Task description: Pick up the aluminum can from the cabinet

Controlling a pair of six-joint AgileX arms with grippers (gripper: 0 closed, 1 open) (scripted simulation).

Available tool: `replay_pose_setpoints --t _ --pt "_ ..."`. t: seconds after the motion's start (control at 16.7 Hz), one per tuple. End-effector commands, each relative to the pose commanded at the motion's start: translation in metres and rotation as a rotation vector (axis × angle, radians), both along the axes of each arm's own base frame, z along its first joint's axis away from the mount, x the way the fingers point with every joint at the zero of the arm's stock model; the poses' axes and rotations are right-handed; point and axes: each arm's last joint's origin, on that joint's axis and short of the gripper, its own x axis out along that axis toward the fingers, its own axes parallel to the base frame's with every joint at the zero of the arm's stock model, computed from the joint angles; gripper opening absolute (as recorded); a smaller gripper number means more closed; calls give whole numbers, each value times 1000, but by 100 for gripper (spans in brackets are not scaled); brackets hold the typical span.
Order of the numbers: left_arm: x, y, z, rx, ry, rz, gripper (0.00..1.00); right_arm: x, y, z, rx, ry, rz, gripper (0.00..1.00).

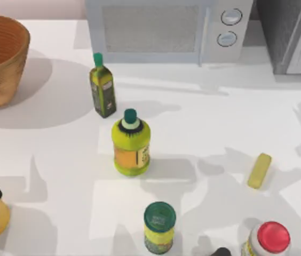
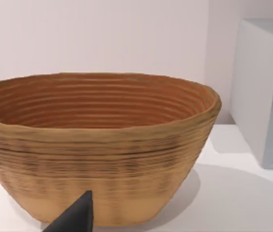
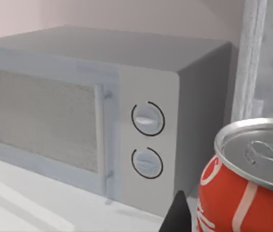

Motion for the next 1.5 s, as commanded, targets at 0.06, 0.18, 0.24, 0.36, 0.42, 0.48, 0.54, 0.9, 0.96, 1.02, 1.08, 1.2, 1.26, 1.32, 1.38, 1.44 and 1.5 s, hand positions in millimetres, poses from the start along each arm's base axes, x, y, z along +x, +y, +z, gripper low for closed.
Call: replay_pose_setpoints --t 0.06,0.18,0.24,0.36,0.42,0.48,0.54,0.9,0.96,1.02,1.08,1.2,1.26,1.32,1.38,1.44,1.5 --pt "0 0 0 0 0 0 100 8 -7 -10 0 2 32 0" --pt "0 0 0 0 0 0 100 22 -20 -32 -1 6 92 0" --pt "0 0 0 0 0 0 100 27 -27 -44 -1 7 121 0" --pt "0 0 0 0 0 0 100 33 -38 -68 0 11 172 0" --pt "0 0 0 0 0 0 100 34 -42 -79 0 12 195 0" --pt "0 0 0 0 0 0 100 35 -46 -90 0 13 215 0" --pt "0 0 0 0 0 0 100 35 -49 -100 1 15 233 0" --pt "0 0 0 0 0 0 100 32 -56 -124 2 19 276 0" --pt "0 0 0 0 0 0 100 32 -56 -124 2 19 276 0" --pt "0 0 0 0 0 0 100 32 -56 -124 2 19 276 0" --pt "0 0 0 0 0 0 100 33 -55 -132 22 46 280 0" --pt "0 0 0 0 0 0 100 37 -54 -127 8 26 286 0" --pt "0 0 0 0 0 0 100 40 -52 -124 -1 11 289 0" --pt "0 0 0 0 0 0 100 43 -49 -122 -6 2 290 0" --pt "0 0 0 0 0 0 100 46 -46 -122 -8 -3 290 0" --pt "0 0 0 0 0 0 100 48 -43 -123 -7 -1 287 0" --pt "0 0 0 0 0 0 100 49 -41 -126 -5 5 283 0"
